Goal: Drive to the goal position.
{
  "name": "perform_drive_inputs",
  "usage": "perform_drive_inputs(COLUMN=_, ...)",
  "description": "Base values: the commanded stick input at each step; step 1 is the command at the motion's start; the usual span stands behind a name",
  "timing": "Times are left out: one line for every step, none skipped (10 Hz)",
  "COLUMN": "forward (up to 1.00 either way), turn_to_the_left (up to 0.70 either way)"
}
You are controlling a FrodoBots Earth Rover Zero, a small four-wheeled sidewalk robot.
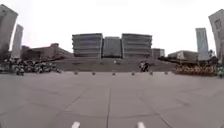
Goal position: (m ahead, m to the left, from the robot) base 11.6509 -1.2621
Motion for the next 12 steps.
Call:
perform_drive_inputs(forward=0.60, turn_to_the_left=0.00)
perform_drive_inputs(forward=0.60, turn_to_the_left=0.00)
perform_drive_inputs(forward=0.60, turn_to_the_left=0.00)
perform_drive_inputs(forward=0.60, turn_to_the_left=0.00)
perform_drive_inputs(forward=0.60, turn_to_the_left=0.00)
perform_drive_inputs(forward=0.60, turn_to_the_left=0.00)
perform_drive_inputs(forward=0.60, turn_to_the_left=0.00)
perform_drive_inputs(forward=0.60, turn_to_the_left=0.00)
perform_drive_inputs(forward=0.60, turn_to_the_left=0.00)
perform_drive_inputs(forward=0.60, turn_to_the_left=0.00)
perform_drive_inputs(forward=0.60, turn_to_the_left=0.00)
perform_drive_inputs(forward=0.60, turn_to_the_left=0.00)
